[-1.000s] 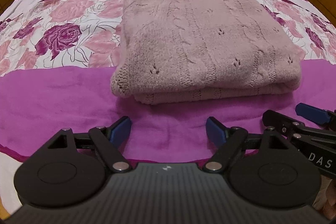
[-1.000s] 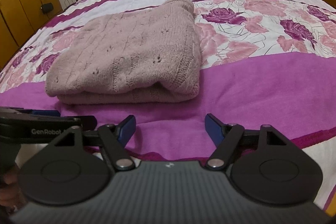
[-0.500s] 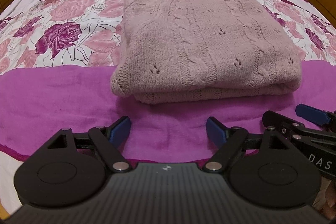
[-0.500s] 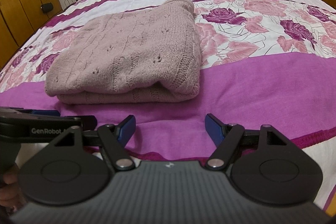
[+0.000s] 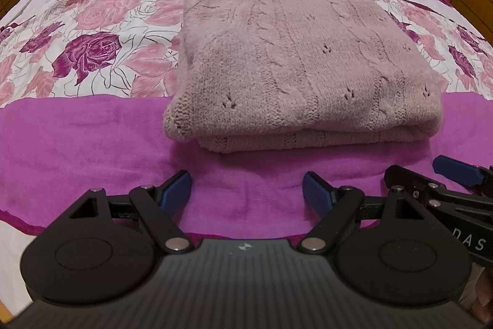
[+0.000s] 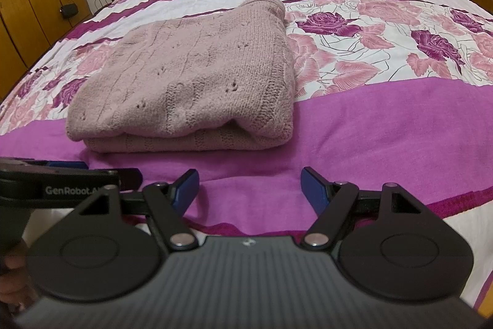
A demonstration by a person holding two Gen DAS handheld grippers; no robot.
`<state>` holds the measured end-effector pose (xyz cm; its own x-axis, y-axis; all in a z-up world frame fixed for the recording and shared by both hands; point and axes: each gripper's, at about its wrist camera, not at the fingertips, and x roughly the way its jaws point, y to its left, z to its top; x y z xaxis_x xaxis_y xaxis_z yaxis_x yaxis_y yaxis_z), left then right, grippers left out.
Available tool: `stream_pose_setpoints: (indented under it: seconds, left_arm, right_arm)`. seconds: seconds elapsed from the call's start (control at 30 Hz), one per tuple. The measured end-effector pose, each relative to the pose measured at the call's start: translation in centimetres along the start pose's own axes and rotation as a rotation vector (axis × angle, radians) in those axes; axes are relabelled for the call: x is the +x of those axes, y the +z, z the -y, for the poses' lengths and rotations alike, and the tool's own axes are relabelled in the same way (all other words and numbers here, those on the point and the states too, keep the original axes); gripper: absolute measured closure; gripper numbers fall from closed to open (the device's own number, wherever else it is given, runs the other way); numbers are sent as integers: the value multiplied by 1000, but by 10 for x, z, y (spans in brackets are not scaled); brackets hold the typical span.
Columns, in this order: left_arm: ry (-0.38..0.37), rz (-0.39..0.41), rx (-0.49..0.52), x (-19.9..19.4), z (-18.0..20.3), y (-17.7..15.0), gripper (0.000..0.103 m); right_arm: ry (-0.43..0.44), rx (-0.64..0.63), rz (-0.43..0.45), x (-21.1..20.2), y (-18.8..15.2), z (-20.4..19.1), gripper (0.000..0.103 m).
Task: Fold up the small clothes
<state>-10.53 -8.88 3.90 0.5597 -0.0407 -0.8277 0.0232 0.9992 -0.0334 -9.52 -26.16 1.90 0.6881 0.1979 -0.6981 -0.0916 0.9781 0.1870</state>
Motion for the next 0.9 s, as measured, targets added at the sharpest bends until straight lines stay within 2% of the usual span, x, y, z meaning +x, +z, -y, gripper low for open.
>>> stream_pose_setpoints:
  seconds: [0.9]
  left_arm:
    - [1, -17, -14, 4, -2, 0, 18]
  right_arm:
    - [-10, -3, -8, 1, 2, -1, 28]
